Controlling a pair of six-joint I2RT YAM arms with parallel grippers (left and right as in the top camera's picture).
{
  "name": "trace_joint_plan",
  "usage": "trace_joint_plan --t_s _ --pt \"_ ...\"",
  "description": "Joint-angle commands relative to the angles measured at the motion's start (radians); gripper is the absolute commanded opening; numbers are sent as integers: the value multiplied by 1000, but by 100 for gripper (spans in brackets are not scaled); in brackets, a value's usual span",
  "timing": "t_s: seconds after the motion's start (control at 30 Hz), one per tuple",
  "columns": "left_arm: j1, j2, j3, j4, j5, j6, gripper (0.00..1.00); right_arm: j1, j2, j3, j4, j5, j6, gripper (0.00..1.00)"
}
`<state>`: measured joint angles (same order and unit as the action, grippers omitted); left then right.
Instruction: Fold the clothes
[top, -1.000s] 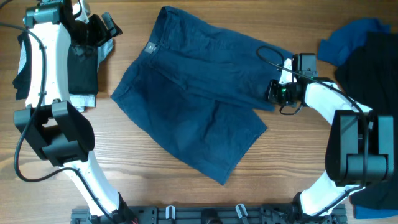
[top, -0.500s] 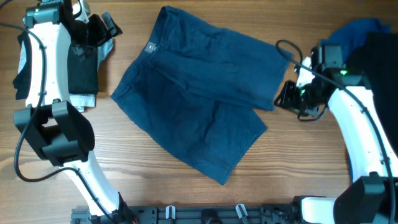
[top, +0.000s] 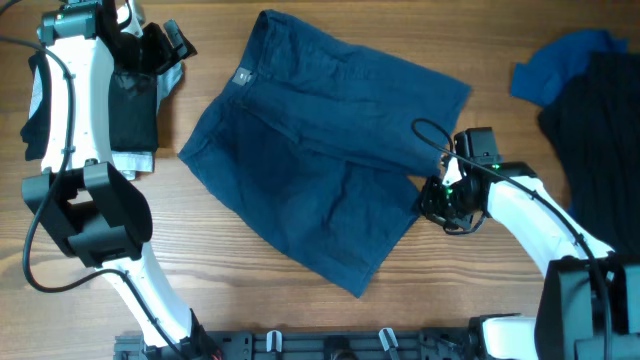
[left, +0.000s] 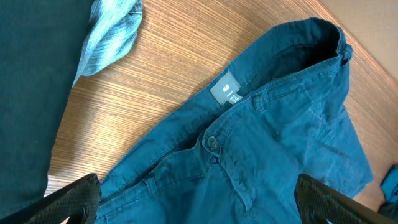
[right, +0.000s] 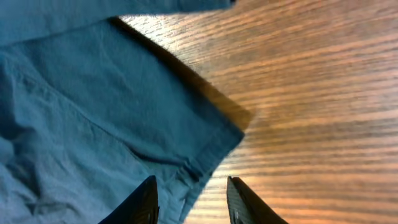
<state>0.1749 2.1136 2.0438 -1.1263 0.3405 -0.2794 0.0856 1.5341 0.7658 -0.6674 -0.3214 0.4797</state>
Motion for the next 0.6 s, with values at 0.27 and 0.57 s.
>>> trace_joint_plan --t_s 0.27,0.57 --pt "-2 15 2 -1 -2 2 100 3 18 -40 66 71 74 34" --pt "-2 15 2 -1 -2 2 100 7 18 -64 91 49 153 32"
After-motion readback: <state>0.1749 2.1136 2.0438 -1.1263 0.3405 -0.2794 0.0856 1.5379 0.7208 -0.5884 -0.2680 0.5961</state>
